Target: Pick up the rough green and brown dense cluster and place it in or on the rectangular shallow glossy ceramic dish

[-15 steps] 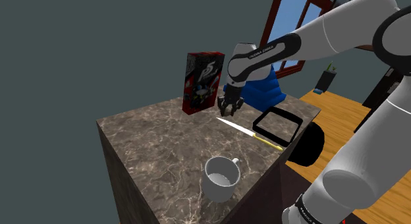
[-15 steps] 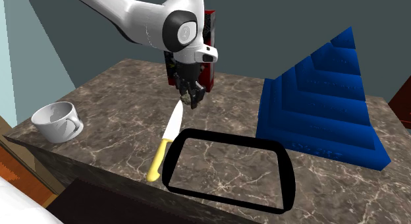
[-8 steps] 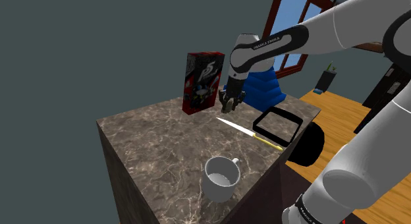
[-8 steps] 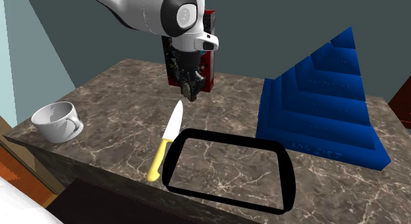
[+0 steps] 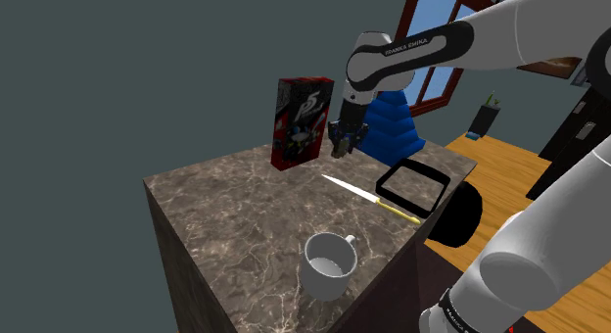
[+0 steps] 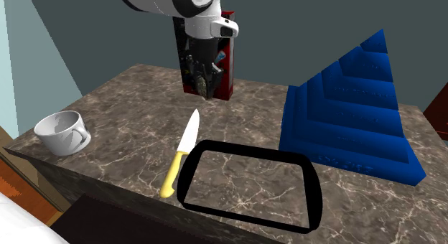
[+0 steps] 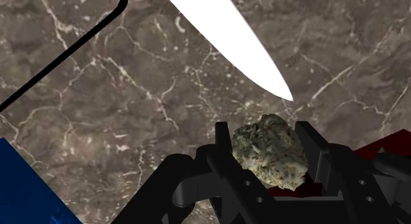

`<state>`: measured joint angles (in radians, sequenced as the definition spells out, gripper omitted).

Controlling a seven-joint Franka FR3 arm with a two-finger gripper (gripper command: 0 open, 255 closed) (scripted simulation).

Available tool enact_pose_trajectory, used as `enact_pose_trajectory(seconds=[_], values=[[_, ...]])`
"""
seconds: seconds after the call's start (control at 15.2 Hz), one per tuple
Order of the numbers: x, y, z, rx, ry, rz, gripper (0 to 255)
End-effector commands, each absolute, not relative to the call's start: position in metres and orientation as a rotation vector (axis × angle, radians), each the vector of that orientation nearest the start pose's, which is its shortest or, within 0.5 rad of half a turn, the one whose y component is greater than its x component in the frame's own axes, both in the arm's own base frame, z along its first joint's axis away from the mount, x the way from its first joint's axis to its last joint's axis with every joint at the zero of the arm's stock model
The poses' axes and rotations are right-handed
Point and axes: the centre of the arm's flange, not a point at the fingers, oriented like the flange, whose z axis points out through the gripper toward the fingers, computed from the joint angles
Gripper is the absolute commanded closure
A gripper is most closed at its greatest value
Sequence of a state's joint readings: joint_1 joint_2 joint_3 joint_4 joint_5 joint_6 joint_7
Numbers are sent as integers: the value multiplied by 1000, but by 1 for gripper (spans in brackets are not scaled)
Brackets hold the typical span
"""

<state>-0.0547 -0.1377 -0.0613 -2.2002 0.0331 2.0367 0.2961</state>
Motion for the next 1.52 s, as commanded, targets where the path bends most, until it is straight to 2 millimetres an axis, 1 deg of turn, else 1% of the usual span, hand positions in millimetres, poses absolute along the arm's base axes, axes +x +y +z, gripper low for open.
enact_pose_trajectory(seconds=[0.0, 0.07, 0.13, 1.45], values=[[498, -57, 450, -3035, 658, 46, 255], [498, -57, 455, -3035, 658, 46, 255], [498, -57, 456, -3035, 658, 46, 255], [315, -248, 462, -3035, 658, 46, 255]])
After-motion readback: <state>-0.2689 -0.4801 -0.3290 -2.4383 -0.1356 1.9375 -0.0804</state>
